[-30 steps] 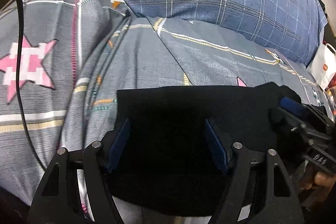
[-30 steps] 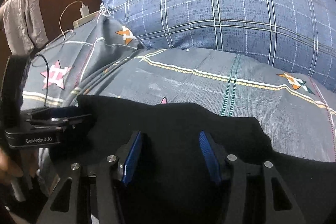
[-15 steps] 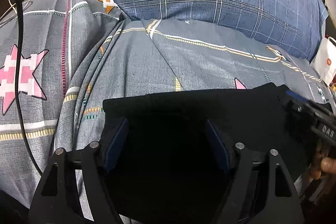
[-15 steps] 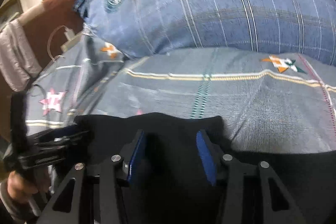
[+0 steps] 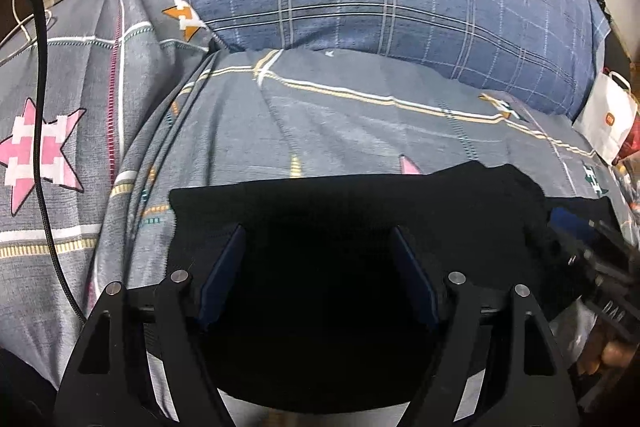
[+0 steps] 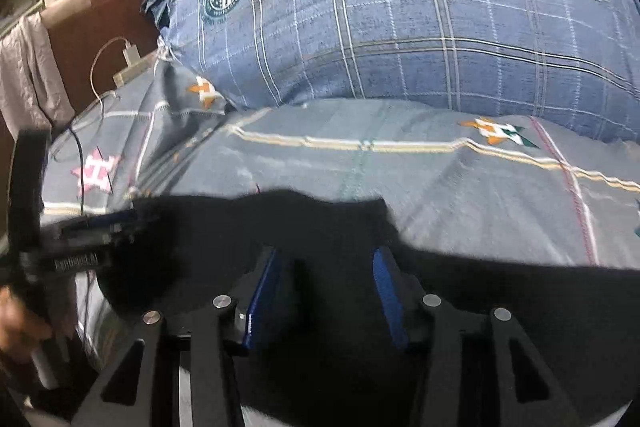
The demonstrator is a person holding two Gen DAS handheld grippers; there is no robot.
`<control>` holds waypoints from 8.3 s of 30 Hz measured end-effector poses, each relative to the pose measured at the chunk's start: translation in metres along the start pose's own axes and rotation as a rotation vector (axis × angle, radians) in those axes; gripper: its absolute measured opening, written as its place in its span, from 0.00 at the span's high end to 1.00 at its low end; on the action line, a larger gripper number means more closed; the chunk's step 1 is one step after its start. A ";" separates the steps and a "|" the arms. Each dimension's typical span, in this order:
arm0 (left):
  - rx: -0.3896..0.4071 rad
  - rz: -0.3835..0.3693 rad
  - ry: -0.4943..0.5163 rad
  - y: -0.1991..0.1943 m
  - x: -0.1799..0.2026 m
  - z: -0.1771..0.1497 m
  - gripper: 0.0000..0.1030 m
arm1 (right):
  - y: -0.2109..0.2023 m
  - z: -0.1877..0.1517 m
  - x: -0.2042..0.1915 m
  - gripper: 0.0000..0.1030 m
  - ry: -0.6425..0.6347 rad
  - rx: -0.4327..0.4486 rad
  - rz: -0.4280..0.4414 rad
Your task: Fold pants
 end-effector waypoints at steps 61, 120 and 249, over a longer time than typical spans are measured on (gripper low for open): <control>-0.386 -0.754 0.753 0.139 0.456 0.011 0.84 | -0.095 -0.111 0.258 0.91 0.814 0.280 -0.073; -0.163 -0.306 0.106 0.028 0.132 -0.012 0.40 | -0.063 -0.037 0.080 0.68 0.155 0.012 -0.072; -0.006 -0.231 -0.349 -0.023 -0.056 -0.048 0.47 | 0.115 0.065 -0.199 0.78 -0.458 -0.208 0.520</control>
Point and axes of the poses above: each gripper's, at about its wrist camera, not at the fingertips, and y roughly the way its jaws point, x to its right, z to its top, the point moved 3 cm from there along y, roughly the way its jaws point, and after that the axes turned 6 degrees about -z, right-handed, at the moved point
